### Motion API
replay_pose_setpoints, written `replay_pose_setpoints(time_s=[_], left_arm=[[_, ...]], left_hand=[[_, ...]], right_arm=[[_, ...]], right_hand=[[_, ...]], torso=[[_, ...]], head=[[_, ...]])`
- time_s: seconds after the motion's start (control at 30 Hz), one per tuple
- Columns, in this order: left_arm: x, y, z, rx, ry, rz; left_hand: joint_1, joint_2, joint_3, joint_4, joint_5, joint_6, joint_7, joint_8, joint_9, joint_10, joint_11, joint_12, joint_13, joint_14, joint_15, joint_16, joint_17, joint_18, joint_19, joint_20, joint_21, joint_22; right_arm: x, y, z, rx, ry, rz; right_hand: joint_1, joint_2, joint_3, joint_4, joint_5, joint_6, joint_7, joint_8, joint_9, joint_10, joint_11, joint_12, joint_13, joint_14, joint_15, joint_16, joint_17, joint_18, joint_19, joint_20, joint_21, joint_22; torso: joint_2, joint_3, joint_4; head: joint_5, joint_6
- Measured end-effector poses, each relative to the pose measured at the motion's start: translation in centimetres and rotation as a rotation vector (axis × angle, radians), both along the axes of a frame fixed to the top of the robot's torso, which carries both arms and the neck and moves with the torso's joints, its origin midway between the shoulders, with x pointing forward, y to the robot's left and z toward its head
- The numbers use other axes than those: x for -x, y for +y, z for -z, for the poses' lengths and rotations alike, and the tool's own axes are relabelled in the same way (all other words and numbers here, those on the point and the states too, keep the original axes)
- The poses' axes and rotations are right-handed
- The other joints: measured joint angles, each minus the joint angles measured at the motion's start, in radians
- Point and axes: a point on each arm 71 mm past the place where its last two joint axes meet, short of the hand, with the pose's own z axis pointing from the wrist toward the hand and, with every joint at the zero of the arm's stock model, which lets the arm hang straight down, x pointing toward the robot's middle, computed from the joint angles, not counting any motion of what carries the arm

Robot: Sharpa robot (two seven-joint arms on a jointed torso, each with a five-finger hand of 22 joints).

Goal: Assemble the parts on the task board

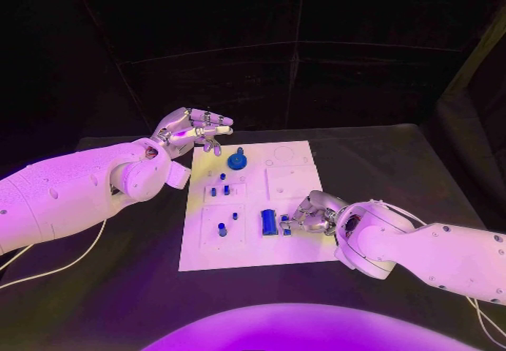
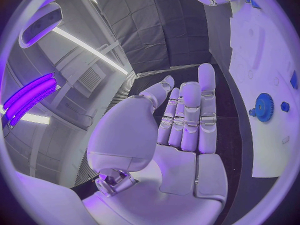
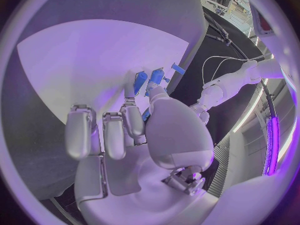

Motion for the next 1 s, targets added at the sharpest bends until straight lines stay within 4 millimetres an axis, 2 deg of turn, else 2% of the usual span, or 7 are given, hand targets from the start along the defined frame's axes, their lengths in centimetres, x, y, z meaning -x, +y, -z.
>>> replay_pose_setpoints(time_s=[0.03, 0.23, 0.43, 0.5, 0.67, 0.77, 1.0], left_arm=[[0.0, 0.0, 0.0, 0.0, 0.0, 0.0], [0.0, 0.0, 0.0, 0.0, 0.0, 0.0], [0.0, 0.1, 0.0, -0.001, 0.001, -0.001], [0.0, 0.1, 0.0, -0.001, 0.001, -0.001], [0.0, 0.2, 0.0, -0.001, 0.001, -0.002], [0.0, 0.2, 0.0, -0.002, 0.001, -0.003], [0.0, 0.2, 0.0, -0.002, 0.002, -0.002]], left_hand=[[0.0, 0.0, 0.0, 0.0, 0.0, 0.0, 0.0, 0.0, 0.0, 0.0, 0.0, 0.0, 0.0, 0.0, 0.0, 0.0, 0.0, 0.0, 0.0, 0.0, 0.0, 0.0], [0.0, 0.0, 0.0, 0.0, 0.0, 0.0, 0.0, 0.0, 0.0, 0.0, 0.0, 0.0, 0.0, 0.0, 0.0, 0.0, 0.0, 0.0, 0.0, 0.0, 0.0, 0.0], [0.0, 0.0, 0.0, 0.0, 0.0, 0.0, 0.0, 0.0, 0.0, 0.0, 0.0, 0.0, 0.0, 0.0, 0.0, 0.0, 0.0, 0.0, 0.0, 0.0, 0.0, 0.0], [0.0, 0.0, 0.0, 0.0, 0.0, 0.0, 0.0, 0.0, 0.0, 0.0, 0.0, 0.0, 0.0, 0.0, 0.0, 0.0, 0.0, 0.0, 0.0, 0.0, 0.0, 0.0], [0.0, 0.0, 0.0, 0.0, 0.0, 0.0, 0.0, 0.0, 0.0, 0.0, 0.0, 0.0, 0.0, 0.0, 0.0, 0.0, 0.0, 0.0, 0.0, 0.0, 0.0, 0.0], [0.0, 0.0, 0.0, 0.0, 0.0, 0.0, 0.0, 0.0, 0.0, 0.0, 0.0, 0.0, 0.0, 0.0, 0.0, 0.0, 0.0, 0.0, 0.0, 0.0, 0.0, 0.0], [0.0, 0.0, -0.003, 0.003, 0.0, 0.0, 0.0, 0.0, 0.0, -0.004, -0.004, 0.004, 0.0, 0.0, 0.0, 0.0, -0.002, 0.0, 0.0, 0.0, 0.0, -0.001]], right_arm=[[0.0, 0.0, 0.0, 0.0, -0.001, 0.0], [-0.1, -0.1, 0.0, 0.001, -0.009, 0.0], [0.0, -0.4, -0.2, -0.003, -0.018, -0.004], [0.1, -0.5, -0.3, -0.004, -0.021, -0.009], [0.4, -0.9, -0.5, -0.004, -0.028, -0.03], [0.5, -0.9, -0.5, -0.002, -0.029, -0.046], [0.5, -1.0, -0.5, 0.01, -0.03, -0.075]], right_hand=[[-0.001, -0.001, -0.01, 0.01, -0.029, -0.001, 0.001, -0.001, 0.0, 0.0, 0.0, -0.004, 0.0, 0.0, 0.0, 0.0, 0.0, 0.0, 0.0, 0.0, 0.0, 0.0], [-0.006, 0.004, -0.043, 0.036, -0.098, -0.003, 0.003, -0.001, 0.0, -0.004, 0.004, -0.011, 0.0, 0.0, 0.0, -0.004, 0.0, 0.0, -0.004, 0.004, -0.005, 0.0], [-0.004, 0.007, -0.051, 0.03, -0.101, -0.003, 0.003, -0.001, 0.0, -0.004, 0.004, -0.011, 0.0, 0.0, 0.0, -0.005, 0.0, 0.0, -0.004, 0.004, -0.005, 0.0], [0.019, 0.012, -0.058, 0.024, -0.101, -0.003, 0.003, -0.001, 0.0, -0.004, 0.004, -0.011, 0.0, 0.0, 0.0, -0.005, 0.0, 0.0, -0.004, 0.004, -0.005, 0.0], [0.076, 0.014, -0.068, -0.005, -0.141, -0.003, 0.003, -0.001, 0.0, -0.004, 0.004, -0.011, 0.0, 0.0, 0.0, -0.005, 0.0, 0.0, -0.004, 0.004, -0.005, 0.0], [0.086, 0.02, -0.073, -0.016, -0.163, -0.003, 0.003, -0.001, 0.001, -0.004, 0.004, -0.011, 0.001, 0.0, 0.0, -0.005, 0.0, 0.0, -0.004, 0.004, -0.005, 0.0], [0.091, 0.025, -0.073, -0.016, -0.166, -0.003, 0.003, -0.001, 0.001, -0.004, 0.004, -0.011, 0.001, 0.0, 0.0, -0.005, 0.0, 0.0, -0.004, 0.004, -0.005, 0.0]], torso=[[0.0, 0.0, -0.0001], [0.0, 0.0001, -0.0003], [0.0, 0.0006, -0.0004], [0.0, 0.0006, -0.0009], [0.0, 0.0007, -0.001], [0.0, 0.0007, -0.001], [0.0, 0.0006, -0.0011]], head=[[0.0, 0.0], [0.0, -0.001], [0.001, 0.002], [0.001, 0.003], [0.001, 0.004], [0.001, 0.003], [-0.001, 0.005]])
